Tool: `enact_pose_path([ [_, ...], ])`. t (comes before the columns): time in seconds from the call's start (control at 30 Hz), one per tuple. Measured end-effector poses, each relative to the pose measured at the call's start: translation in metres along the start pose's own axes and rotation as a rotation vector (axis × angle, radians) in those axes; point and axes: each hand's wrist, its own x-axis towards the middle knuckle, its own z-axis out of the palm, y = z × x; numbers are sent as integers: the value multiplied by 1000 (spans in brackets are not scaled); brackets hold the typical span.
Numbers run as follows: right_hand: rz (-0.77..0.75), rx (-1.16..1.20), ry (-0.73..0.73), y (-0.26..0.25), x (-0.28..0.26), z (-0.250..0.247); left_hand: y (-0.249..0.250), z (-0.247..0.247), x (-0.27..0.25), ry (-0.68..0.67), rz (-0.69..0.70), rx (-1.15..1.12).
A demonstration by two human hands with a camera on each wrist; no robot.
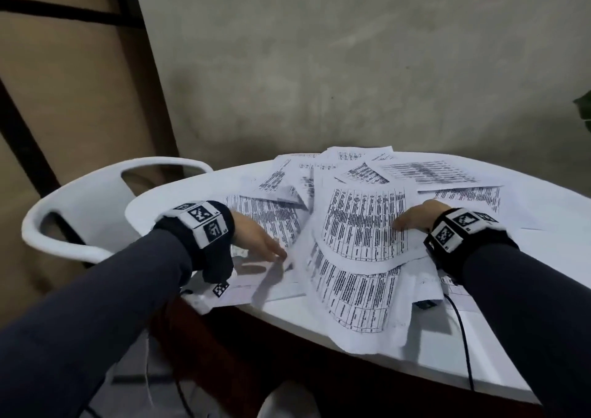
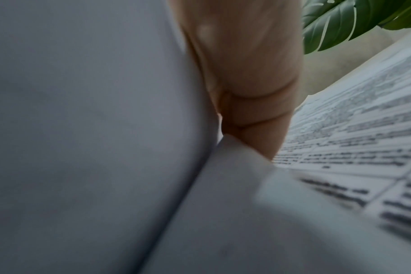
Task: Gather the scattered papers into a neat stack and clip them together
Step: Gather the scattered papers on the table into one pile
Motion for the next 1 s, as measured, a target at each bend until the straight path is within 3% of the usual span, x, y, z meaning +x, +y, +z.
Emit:
enact_pose_path([
  [0.1, 22, -22, -26, -3, -2, 4, -20, -3, 0, 79, 19, -254],
  [0.13, 40, -4, -7, -1, 0, 6, -28, -1, 1, 167, 2, -263],
  [0.2, 61, 39, 23, 4, 0, 4, -44, 7, 6, 277, -159, -103],
  [0.3, 59, 20, 17, 13, -6, -4, -60, 28, 10, 180, -287, 107],
  [0.43, -27, 84, 88, 12, -2, -21, -65, 34, 5, 69, -172, 39],
  [0.57, -118, 486, 307, -13, 0, -47, -62, 35, 7, 124, -119, -13],
  [0.7, -259, 867, 459, -49, -13, -82, -78, 33, 7, 289, -126, -130],
  [0.9, -305, 1236, 589, -69, -9, -105, -105, 39, 7, 441, -413, -191],
  [1.0, -237, 1351, 542, -72, 0, -95, -102, 38, 7, 463, -447, -238],
])
